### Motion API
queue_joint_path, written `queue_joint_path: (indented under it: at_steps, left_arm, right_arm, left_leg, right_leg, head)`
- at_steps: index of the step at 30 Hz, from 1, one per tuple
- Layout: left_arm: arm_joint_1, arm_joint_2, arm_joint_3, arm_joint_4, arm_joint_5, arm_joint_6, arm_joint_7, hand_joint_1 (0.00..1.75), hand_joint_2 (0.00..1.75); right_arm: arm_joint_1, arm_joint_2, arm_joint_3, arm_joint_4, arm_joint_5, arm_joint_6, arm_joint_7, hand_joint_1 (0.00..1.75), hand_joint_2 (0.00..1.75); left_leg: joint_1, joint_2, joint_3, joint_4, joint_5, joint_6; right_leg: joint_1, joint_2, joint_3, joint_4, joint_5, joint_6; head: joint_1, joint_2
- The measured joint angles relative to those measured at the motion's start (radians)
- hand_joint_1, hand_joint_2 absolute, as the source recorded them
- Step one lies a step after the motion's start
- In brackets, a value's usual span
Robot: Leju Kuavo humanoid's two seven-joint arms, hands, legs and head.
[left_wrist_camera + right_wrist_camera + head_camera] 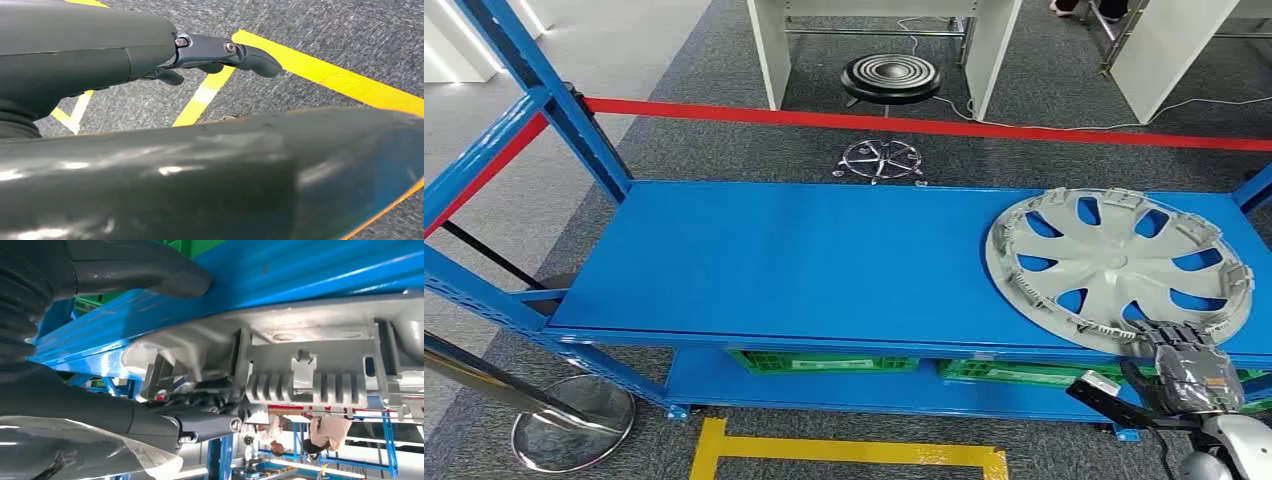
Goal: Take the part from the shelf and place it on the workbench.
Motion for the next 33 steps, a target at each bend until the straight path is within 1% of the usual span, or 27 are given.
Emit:
queue_joint_path:
  at_steps: [6, 13, 21, 27, 33]
  left_arm:
    - [-0.002, 0.001, 0.010, 0.000, -0.003, 0.000, -0.002, 0.00, 0.00]
    - [-0.003, 0.003, 0.012, 0.000, -0.008, 0.004, -0.006, 0.00, 0.00]
    - [-0.004, 0.003, 0.014, 0.000, -0.011, 0.004, -0.006, 0.00, 0.00]
    - [-0.004, 0.003, 0.018, 0.000, -0.016, 0.004, -0.006, 0.00, 0.00]
    - [-0.005, 0.002, 0.025, 0.000, -0.026, 0.004, -0.006, 0.00, 0.00]
  right_arm:
    - [-0.016, -0.012, 0.009, 0.010, -0.003, 0.006, -0.006, 1.75, 1.75]
    - [-0.025, -0.019, 0.023, 0.023, -0.007, 0.011, -0.007, 1.75, 1.75]
    - [-0.025, -0.020, 0.034, 0.026, -0.008, -0.003, -0.017, 1.75, 1.75]
    - [-0.011, -0.020, 0.049, 0.019, 0.045, -0.081, -0.017, 1.75, 1.75]
    - [0.030, -0.012, 0.068, -0.048, 0.192, -0.222, 0.017, 1.75, 1.75]
  left_leg:
    - [0.000, 0.007, 0.002, 0.000, -0.001, 0.001]
    - [0.000, 0.007, 0.002, 0.002, 0.001, 0.004]
    - [0.000, 0.007, 0.001, 0.002, 0.002, 0.004]
    - [0.000, 0.006, 0.001, 0.002, 0.002, 0.005]
    - [0.000, 0.004, 0.000, 0.002, 0.002, 0.005]
  right_leg:
    - [0.000, 0.008, 0.000, 0.000, 0.003, 0.002]
    - [0.000, 0.008, 0.001, 0.000, 0.006, 0.004]
    - [0.000, 0.008, 0.000, 0.000, 0.006, 0.004]
    - [0.000, 0.007, 0.000, 0.000, 0.006, 0.004]
    - [0.000, 0.003, -0.002, 0.000, 0.005, 0.004]
  head:
    - [0.000, 0.000]
    - [0.000, 0.000]
    - [0.000, 0.000]
    - [0.000, 0.000]
    - [0.000, 0.000]
